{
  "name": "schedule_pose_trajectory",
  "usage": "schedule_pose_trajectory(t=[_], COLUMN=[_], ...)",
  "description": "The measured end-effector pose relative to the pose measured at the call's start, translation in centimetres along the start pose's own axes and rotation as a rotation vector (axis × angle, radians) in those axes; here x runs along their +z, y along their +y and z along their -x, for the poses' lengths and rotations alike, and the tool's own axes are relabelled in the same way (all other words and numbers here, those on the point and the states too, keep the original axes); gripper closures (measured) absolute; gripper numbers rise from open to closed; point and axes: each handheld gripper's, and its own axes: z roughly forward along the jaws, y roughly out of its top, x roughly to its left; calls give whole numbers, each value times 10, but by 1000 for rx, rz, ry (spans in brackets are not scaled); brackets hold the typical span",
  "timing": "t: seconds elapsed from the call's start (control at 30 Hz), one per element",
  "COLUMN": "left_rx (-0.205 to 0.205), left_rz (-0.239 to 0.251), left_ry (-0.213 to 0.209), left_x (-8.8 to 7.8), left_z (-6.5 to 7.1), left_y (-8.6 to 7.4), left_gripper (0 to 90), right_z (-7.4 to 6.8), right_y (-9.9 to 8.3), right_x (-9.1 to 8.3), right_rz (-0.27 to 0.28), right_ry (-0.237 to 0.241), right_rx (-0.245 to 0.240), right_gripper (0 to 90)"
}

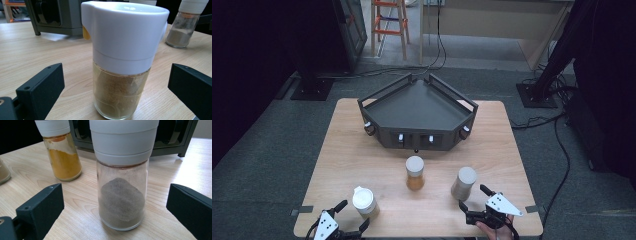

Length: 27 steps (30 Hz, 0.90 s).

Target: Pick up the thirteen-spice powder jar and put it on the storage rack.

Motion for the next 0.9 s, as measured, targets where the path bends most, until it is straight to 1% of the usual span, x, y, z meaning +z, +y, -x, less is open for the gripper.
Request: schedule_pose_trajectory(t=[0.13, 0.27, 0.77, 0.83, 0.87, 0.9], left_rx=[-5, 3, 2, -2, -13, -15], left_rz=[-6, -3, -14, -15, -17, -19], left_ry=[1, 1, 6, 10, 10, 11], left_x=[0, -1, 0, 0, 1, 2], left_z=[0, 1, 3, 3, 3, 3], left_y=[0, 0, 1, 1, 1, 2], left_gripper=[4, 4, 4, 4, 4, 4], right_z=[1, 0, -1, -1, -1, -1], right_y=[0, 0, 1, 1, 1, 1], right_x=[0, -1, -3, -2, -2, -2], right_rz=[-2, 4, 14, 12, 12, 11], right_ry=[2, 0, -3, -1, 0, 1], right_rx=[1, -6, -2, -2, 1, 1], right_gripper=[12, 12, 12, 12, 12, 12])
